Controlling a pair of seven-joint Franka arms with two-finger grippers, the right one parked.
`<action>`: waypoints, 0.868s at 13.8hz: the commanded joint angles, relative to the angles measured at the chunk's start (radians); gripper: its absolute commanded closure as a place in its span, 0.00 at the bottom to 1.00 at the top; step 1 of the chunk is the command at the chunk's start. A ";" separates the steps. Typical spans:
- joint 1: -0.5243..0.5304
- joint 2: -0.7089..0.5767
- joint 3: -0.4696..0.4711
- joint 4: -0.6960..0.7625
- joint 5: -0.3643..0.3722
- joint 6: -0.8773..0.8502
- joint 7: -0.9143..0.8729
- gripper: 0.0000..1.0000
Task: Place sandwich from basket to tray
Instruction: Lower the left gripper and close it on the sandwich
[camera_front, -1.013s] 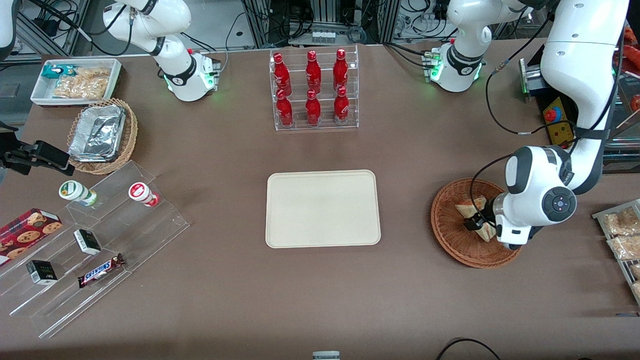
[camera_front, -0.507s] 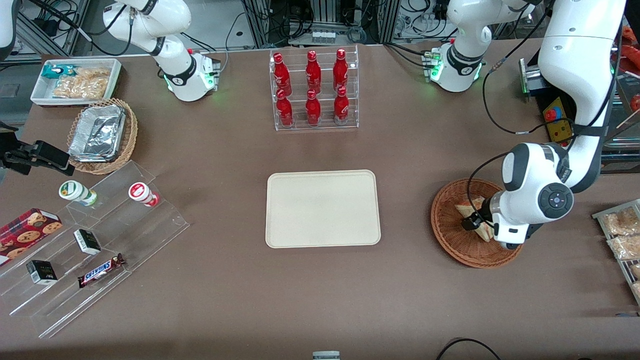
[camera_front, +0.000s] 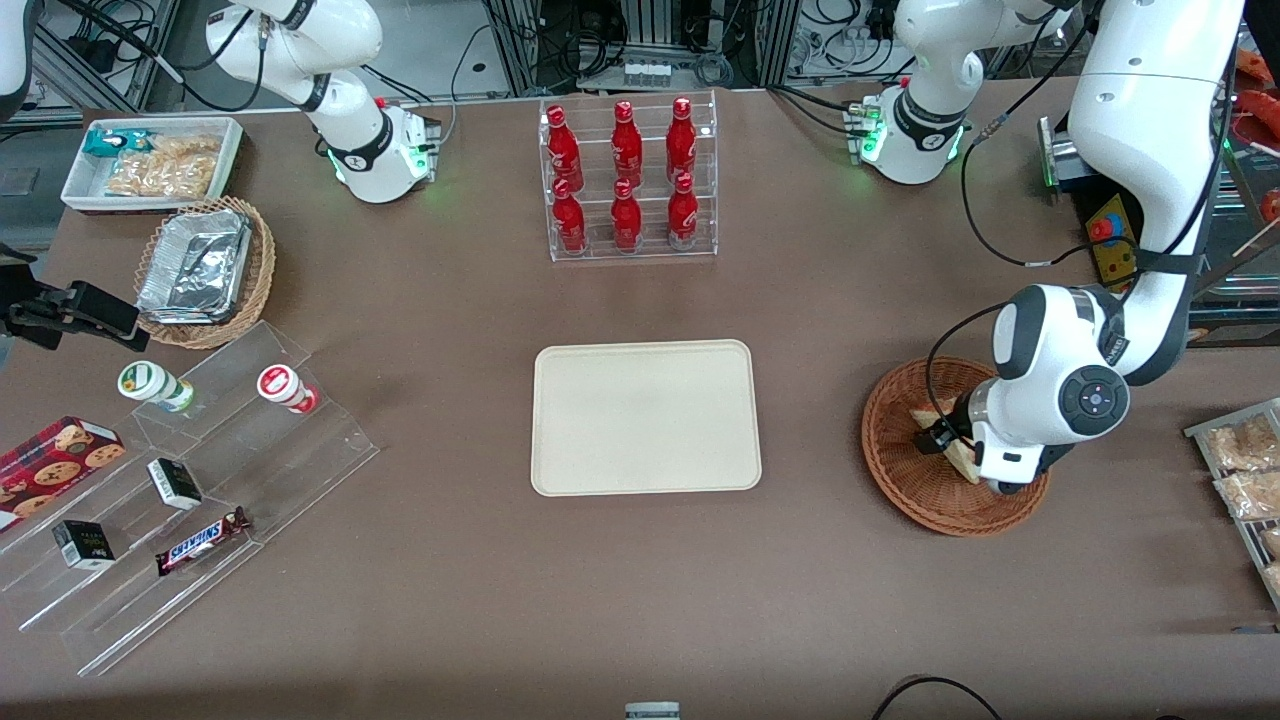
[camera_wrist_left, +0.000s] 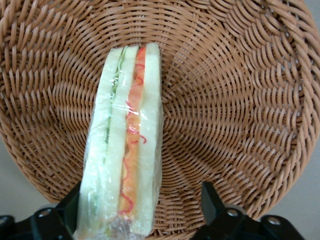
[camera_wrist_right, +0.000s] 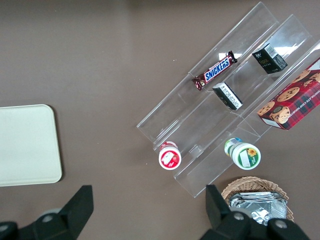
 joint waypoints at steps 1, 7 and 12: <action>0.002 -0.036 0.005 -0.031 0.022 0.004 0.017 0.08; 0.005 -0.038 0.007 -0.032 0.047 -0.010 0.077 0.08; 0.010 -0.055 0.007 -0.057 0.047 -0.010 0.067 0.54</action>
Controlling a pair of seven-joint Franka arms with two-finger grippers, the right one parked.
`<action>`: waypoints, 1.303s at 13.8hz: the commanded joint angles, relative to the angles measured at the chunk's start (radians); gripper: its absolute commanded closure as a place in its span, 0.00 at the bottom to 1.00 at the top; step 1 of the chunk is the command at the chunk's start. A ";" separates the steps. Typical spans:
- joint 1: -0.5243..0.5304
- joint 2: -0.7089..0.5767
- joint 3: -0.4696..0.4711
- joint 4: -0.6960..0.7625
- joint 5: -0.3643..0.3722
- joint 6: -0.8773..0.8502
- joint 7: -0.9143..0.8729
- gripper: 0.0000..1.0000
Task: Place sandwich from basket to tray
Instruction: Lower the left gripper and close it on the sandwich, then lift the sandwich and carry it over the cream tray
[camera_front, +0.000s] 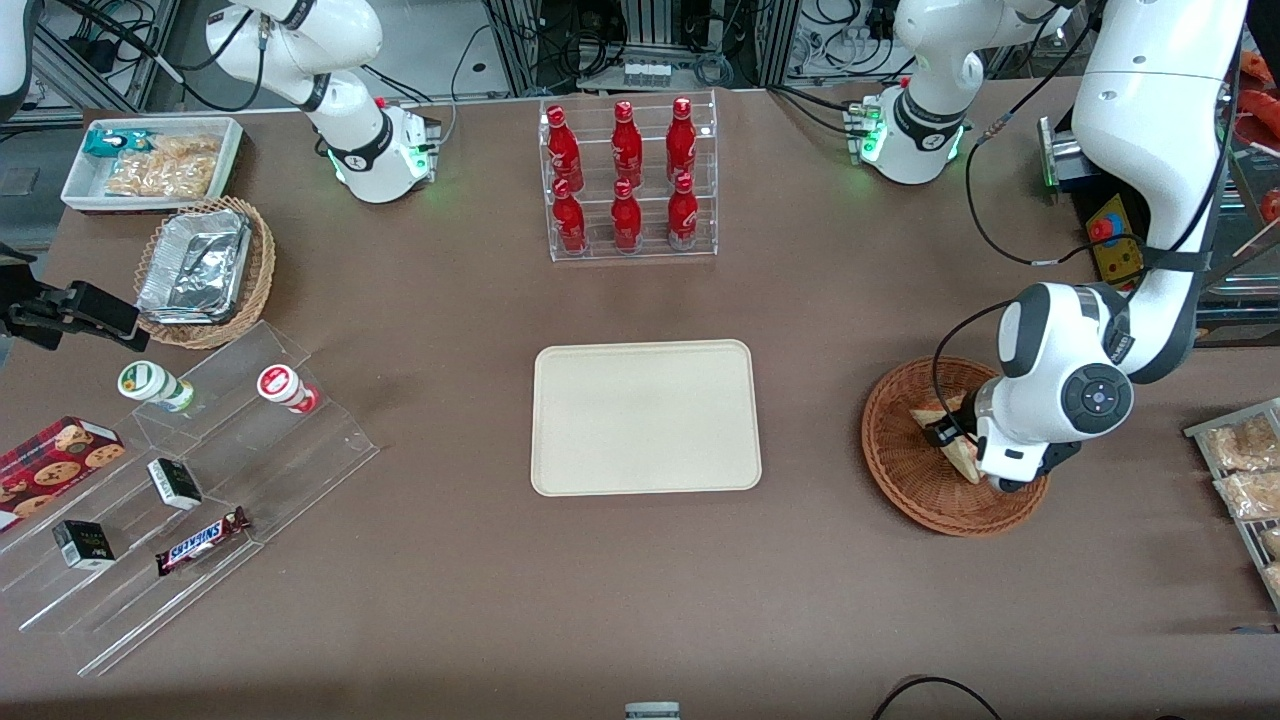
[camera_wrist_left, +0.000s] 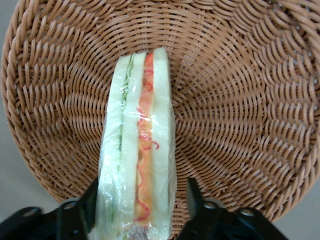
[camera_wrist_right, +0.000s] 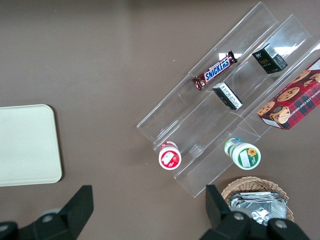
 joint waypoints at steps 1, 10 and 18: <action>0.002 -0.043 0.002 -0.040 0.015 -0.004 0.000 0.64; -0.050 -0.071 -0.038 0.055 0.013 -0.084 0.018 0.86; -0.400 0.010 -0.084 0.288 -0.074 -0.257 0.065 0.83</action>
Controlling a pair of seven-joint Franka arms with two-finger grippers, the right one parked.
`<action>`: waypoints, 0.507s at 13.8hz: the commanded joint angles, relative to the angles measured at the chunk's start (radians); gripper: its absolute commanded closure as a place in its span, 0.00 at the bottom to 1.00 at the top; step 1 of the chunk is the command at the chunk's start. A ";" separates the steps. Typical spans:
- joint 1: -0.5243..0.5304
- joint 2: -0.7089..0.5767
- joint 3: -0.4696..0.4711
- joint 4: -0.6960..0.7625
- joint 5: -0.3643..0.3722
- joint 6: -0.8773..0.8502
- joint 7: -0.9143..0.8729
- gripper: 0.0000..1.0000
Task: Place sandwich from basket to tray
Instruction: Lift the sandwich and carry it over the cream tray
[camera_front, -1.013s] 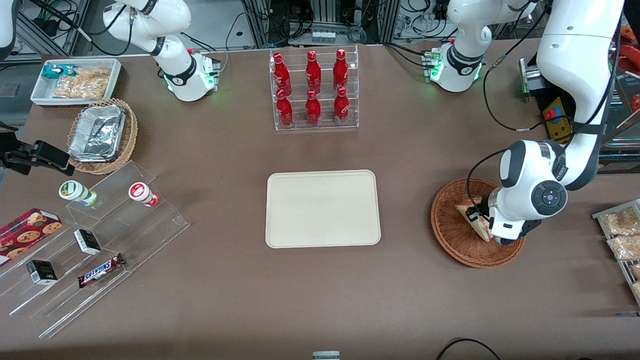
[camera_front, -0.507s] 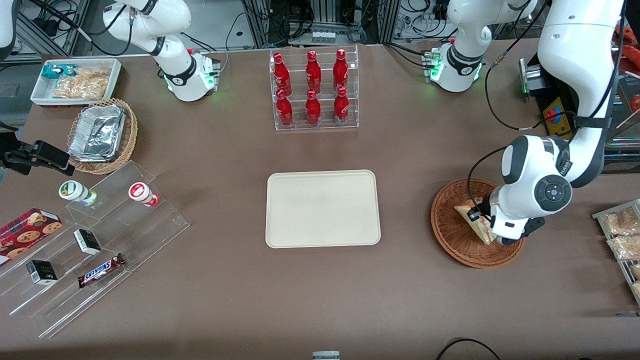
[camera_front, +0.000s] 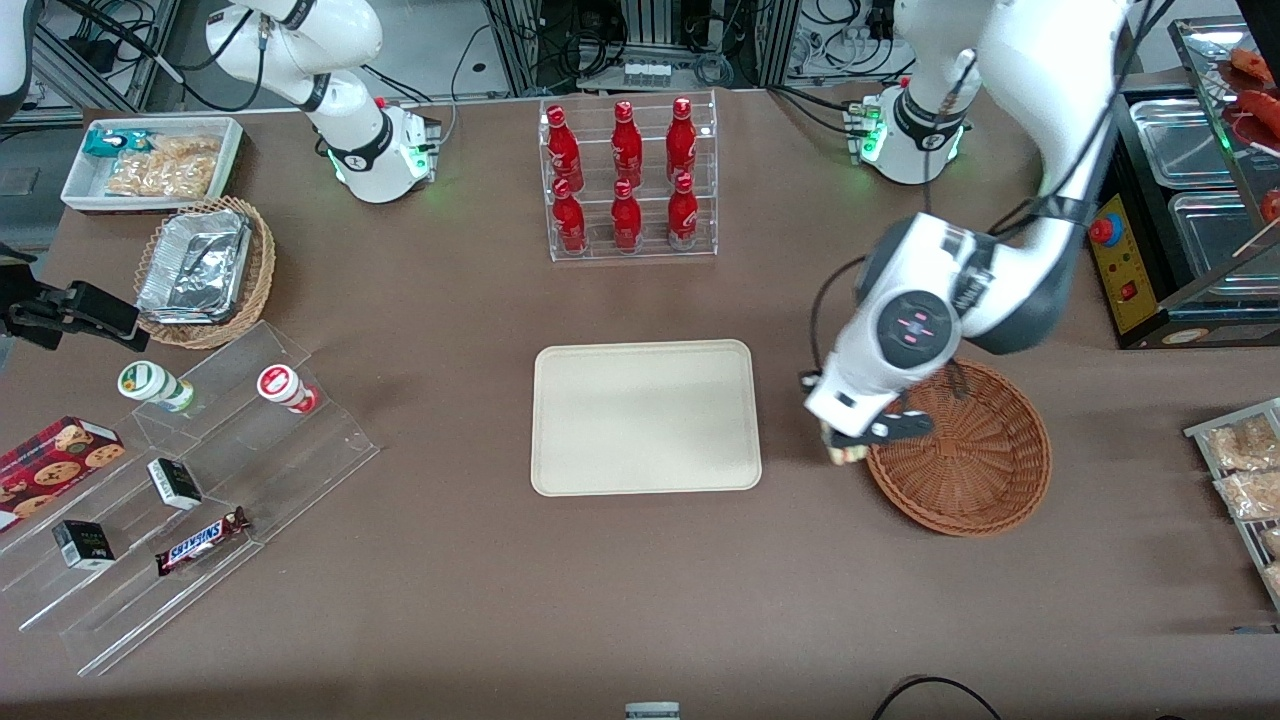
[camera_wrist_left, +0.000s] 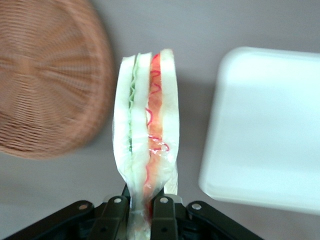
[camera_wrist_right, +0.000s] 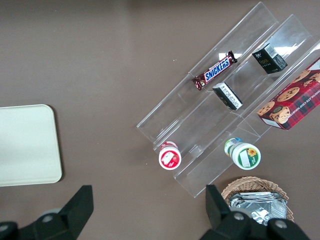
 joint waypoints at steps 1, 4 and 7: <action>-0.088 0.092 0.003 0.104 -0.033 -0.032 -0.012 0.83; -0.138 0.159 0.002 0.149 -0.034 -0.026 -0.052 0.82; -0.192 0.250 0.002 0.236 -0.033 -0.021 -0.144 0.82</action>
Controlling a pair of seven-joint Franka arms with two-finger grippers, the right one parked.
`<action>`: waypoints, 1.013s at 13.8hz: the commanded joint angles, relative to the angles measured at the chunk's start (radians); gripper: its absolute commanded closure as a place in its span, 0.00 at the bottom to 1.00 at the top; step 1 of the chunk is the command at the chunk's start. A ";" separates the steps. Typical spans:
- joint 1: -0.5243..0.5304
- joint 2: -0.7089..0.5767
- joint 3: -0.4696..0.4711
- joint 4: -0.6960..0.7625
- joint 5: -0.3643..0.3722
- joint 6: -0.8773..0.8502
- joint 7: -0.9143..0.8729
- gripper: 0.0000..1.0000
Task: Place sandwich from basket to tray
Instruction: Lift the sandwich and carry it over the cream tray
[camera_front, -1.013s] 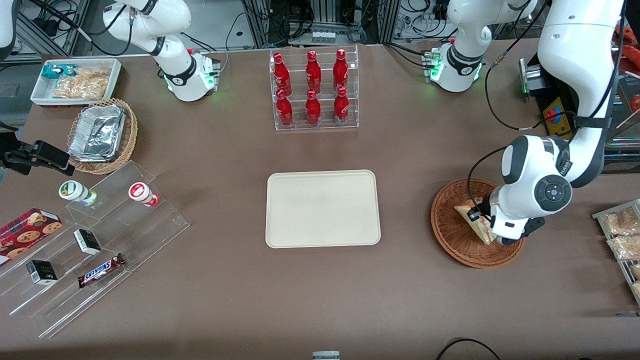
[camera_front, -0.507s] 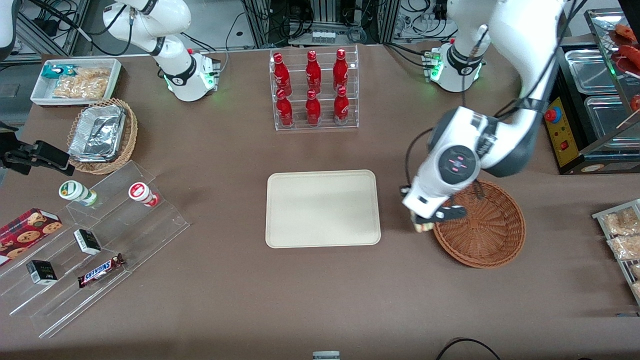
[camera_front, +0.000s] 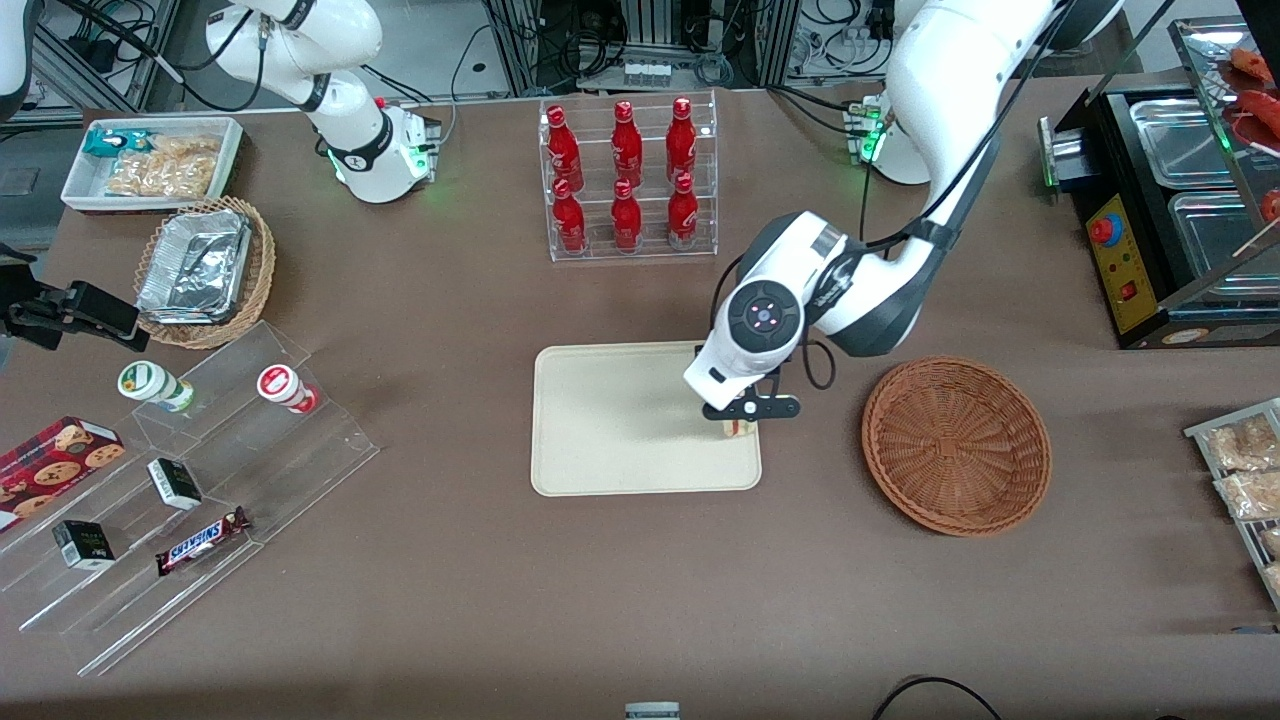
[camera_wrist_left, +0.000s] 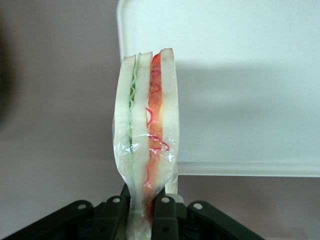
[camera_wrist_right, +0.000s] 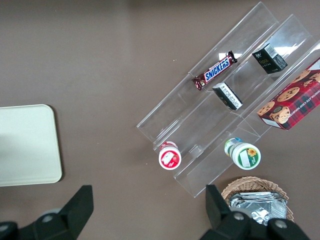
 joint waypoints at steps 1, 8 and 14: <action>-0.059 0.089 0.007 0.116 -0.009 -0.022 -0.072 0.82; -0.111 0.172 0.006 0.163 -0.010 0.116 -0.160 0.82; -0.156 0.232 0.012 0.213 0.002 0.114 -0.168 0.80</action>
